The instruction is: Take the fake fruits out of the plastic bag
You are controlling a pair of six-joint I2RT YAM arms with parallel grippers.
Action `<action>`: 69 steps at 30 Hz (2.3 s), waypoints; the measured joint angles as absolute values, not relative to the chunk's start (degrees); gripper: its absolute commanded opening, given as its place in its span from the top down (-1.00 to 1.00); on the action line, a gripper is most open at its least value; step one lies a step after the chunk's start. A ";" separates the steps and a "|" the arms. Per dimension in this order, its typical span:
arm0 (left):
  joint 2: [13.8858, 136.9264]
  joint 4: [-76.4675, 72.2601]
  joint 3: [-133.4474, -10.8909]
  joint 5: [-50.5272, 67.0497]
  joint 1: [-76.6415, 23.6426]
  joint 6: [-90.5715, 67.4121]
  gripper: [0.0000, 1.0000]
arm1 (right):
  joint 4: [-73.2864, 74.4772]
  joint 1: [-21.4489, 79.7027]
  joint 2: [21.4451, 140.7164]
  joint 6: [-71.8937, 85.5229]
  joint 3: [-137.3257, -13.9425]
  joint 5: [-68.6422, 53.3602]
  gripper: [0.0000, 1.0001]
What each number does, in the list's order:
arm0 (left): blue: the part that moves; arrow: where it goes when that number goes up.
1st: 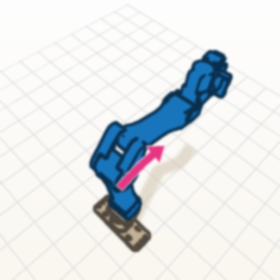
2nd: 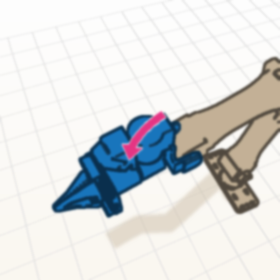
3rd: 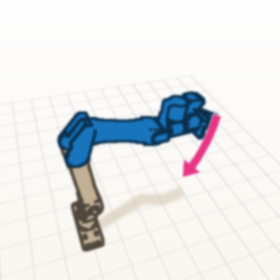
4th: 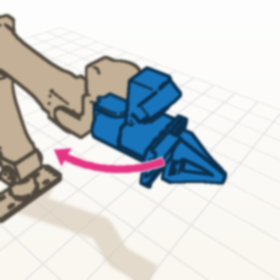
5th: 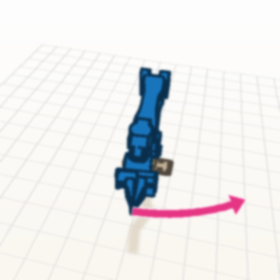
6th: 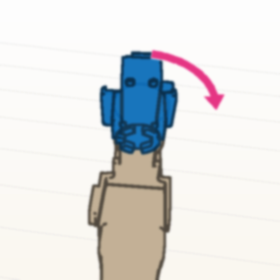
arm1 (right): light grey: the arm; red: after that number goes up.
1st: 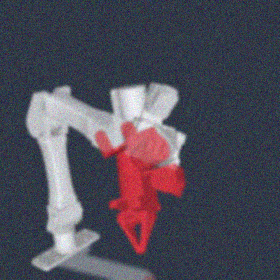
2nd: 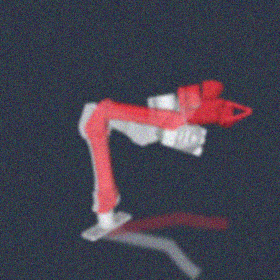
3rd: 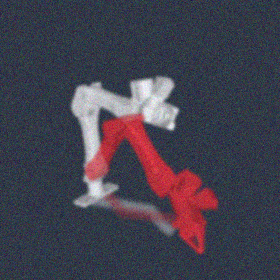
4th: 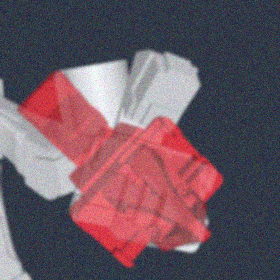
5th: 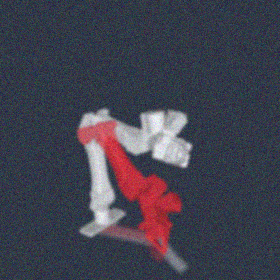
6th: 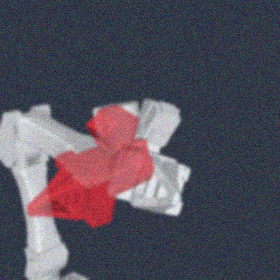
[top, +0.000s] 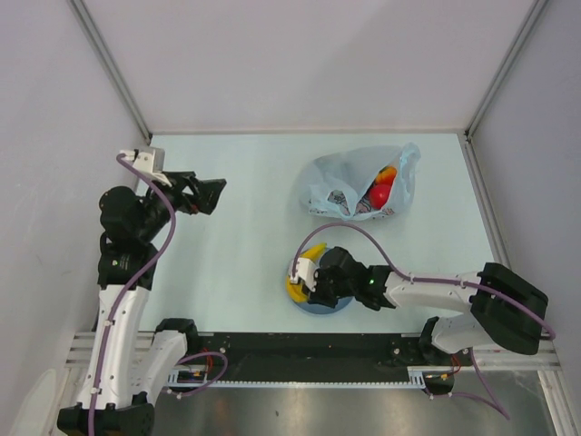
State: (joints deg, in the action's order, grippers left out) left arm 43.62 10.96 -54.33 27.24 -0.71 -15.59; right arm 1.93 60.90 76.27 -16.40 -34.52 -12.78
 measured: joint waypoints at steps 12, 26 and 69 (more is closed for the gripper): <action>43.46 10.76 -52.86 27.59 -0.71 -16.56 -0.97 | -0.91 62.17 78.74 -16.82 -35.31 -13.28 -0.99; 48.05 9.39 -53.04 28.32 -2.20 -15.38 -0.93 | 25.28 57.10 62.35 -15.92 -62.52 -17.98 -0.83; 93.76 17.28 -80.49 8.64 -52.21 45.45 -0.48 | 25.06 9.89 59.22 5.61 -50.76 -16.19 -0.32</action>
State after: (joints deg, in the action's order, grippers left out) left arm 93.76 17.28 -80.49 8.64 -52.21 45.45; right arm 25.06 9.89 59.22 5.61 -50.76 -16.19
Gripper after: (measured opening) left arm 0.765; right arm 0.658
